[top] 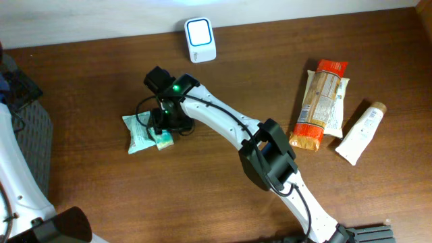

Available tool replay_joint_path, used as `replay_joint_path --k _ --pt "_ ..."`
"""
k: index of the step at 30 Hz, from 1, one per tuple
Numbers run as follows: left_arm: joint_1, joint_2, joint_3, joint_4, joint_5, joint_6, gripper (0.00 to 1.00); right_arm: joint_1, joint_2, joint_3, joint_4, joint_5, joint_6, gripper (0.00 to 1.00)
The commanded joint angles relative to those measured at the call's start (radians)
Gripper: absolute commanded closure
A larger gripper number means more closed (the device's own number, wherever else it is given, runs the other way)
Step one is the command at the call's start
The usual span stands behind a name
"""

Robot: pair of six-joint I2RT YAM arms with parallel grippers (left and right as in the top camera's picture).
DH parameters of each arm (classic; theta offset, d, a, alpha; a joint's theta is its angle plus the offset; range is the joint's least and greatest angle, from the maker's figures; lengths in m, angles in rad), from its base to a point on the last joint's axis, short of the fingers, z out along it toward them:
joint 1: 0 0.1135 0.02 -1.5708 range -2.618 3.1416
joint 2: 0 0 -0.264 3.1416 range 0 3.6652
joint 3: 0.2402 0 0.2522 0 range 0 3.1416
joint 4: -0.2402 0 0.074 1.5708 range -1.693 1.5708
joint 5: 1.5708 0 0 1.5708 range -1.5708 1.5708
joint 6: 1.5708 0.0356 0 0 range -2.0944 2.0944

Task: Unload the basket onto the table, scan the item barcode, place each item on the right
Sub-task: 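Grasp the small green Kleenex pack with the right gripper, then lift the Kleenex pack and hold it up to the white scanner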

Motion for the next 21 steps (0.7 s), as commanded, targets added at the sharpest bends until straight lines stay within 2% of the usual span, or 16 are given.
replay_joint_path --k 1,5,8,10,11,14,17,21 --pt "0.002 -0.004 0.008 0.002 -0.007 -0.003 0.01 0.005 0.032 -0.115 0.068 -0.083 -0.004 0.4" --pt "0.002 -0.004 0.008 0.002 -0.007 -0.003 0.01 0.003 0.038 -0.122 0.116 -0.116 -0.016 0.47" --pt "0.002 -0.004 0.008 0.002 -0.007 -0.003 0.01 0.004 0.038 -0.122 0.123 -0.117 -0.018 0.76" --pt "0.002 -0.004 0.008 0.002 -0.007 -0.003 0.01 0.004 0.038 -0.122 0.125 -0.13 -0.045 0.92" --pt "0.002 -0.004 0.008 0.002 -0.007 -0.003 0.01 0.004 0.038 -0.122 0.123 -0.141 -0.06 0.96" --pt "0.002 -0.004 0.008 0.002 -0.007 -0.003 0.01 0.0 0.027 -0.115 0.106 -0.196 -0.127 0.96" --pt "0.002 -0.004 0.008 0.002 -0.007 -0.003 0.01 -0.046 -0.047 -0.055 0.008 -0.209 -0.244 0.96" --pt "0.002 -0.004 0.008 0.002 -0.007 -0.003 0.01 -0.135 -0.107 -0.007 -0.195 -0.027 -0.26 0.96"
